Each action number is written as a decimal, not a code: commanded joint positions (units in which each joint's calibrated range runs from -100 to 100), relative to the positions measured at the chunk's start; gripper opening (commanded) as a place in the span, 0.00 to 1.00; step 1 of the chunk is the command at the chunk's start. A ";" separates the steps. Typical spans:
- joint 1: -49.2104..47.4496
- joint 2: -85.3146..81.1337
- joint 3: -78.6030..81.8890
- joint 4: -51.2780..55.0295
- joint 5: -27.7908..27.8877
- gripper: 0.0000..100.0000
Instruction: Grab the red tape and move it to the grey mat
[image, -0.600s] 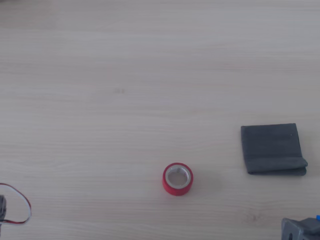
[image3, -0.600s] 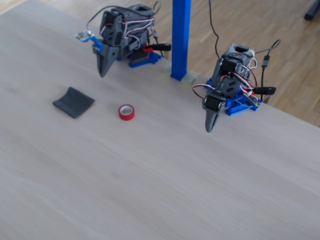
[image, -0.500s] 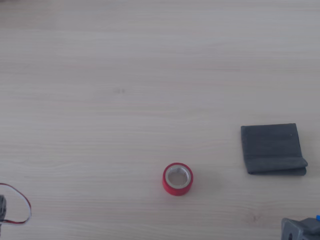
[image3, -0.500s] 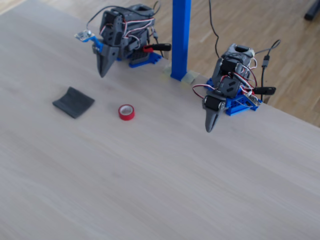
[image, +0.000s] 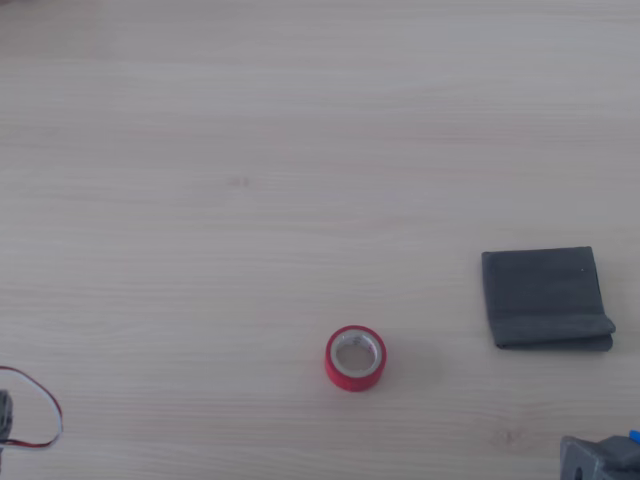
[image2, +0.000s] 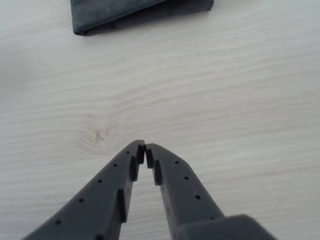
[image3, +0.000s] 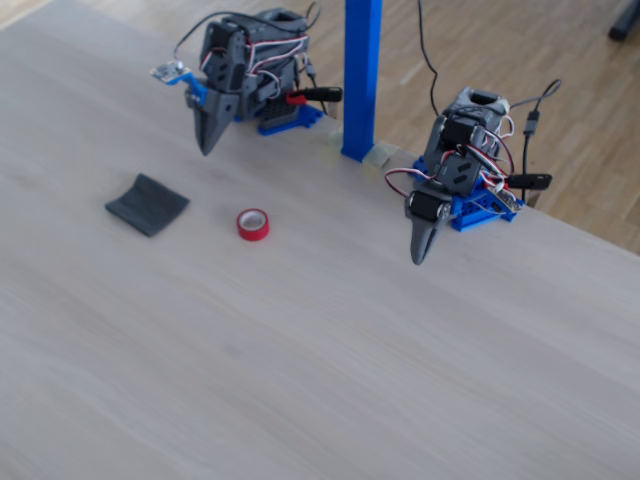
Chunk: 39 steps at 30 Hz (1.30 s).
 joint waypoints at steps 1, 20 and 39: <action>0.17 -0.34 1.07 0.59 -0.29 0.02; -4.52 12.45 -13.84 0.33 0.44 0.15; -20.12 47.65 -39.33 -19.94 2.53 0.17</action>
